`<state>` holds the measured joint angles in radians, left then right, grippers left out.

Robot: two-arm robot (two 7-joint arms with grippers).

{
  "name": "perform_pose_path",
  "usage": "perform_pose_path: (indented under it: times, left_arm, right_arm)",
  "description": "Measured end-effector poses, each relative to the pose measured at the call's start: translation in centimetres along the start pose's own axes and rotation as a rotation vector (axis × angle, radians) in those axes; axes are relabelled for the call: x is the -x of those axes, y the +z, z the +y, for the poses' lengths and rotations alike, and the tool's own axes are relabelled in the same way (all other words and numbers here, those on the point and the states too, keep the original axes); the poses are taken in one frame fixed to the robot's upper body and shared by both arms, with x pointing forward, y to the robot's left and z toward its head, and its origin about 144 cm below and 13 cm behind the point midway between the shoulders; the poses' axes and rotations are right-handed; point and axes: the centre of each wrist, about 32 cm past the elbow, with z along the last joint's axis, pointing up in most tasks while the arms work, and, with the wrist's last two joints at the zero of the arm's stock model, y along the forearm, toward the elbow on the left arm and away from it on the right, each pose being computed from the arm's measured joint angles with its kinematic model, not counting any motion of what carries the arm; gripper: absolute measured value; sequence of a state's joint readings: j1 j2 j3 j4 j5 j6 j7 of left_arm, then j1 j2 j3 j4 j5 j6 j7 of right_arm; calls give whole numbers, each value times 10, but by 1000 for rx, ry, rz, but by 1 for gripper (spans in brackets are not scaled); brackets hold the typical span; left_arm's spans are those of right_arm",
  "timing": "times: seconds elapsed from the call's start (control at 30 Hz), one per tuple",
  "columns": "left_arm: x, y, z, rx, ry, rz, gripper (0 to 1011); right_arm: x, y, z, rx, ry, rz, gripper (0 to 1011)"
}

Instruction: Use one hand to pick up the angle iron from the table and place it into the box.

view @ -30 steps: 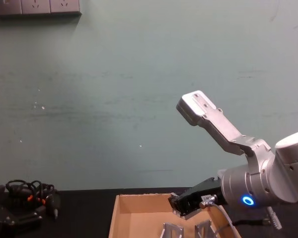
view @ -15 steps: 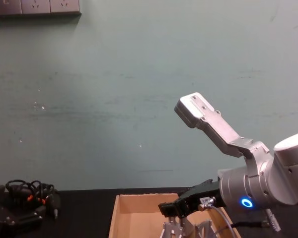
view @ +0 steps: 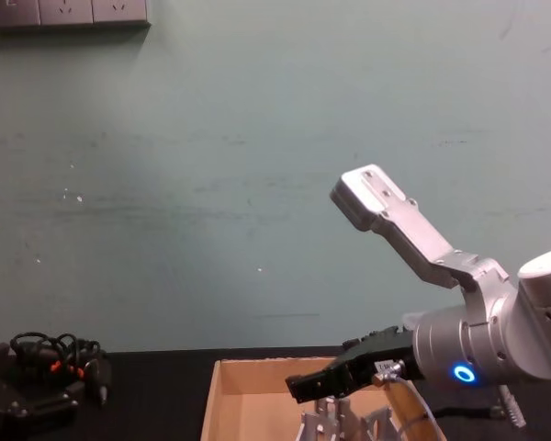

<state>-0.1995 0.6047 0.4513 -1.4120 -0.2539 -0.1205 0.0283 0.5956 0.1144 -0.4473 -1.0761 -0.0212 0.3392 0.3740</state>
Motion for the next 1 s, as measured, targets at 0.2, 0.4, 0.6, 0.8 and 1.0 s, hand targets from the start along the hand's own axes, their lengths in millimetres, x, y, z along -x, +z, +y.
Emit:
perform_pose_path:
  times: [0.2, 0.4, 0.6, 0.8, 1.0]
  left_arm:
    - [0, 0, 0, 0, 0, 0, 1011]
    - [0, 0, 0, 0, 0, 0, 1011]
    - [0, 0, 0, 0, 0, 0, 1011]
    - [0, 0, 0, 0, 0, 0, 1012]
    - [0, 0, 0, 0, 0, 0, 1011]
  right_arm:
    - [0, 0, -6, -27, -2, 7, 1000]
    - [0, 3, -14, -78, -3, 17, 1000]
    - [-2, 3, -29, -135, -7, 24, 1000]
    - [-6, -5, -55, -212, -30, 53, 1000]
    - [-9, -18, -76, -245, -64, 79, 1000]
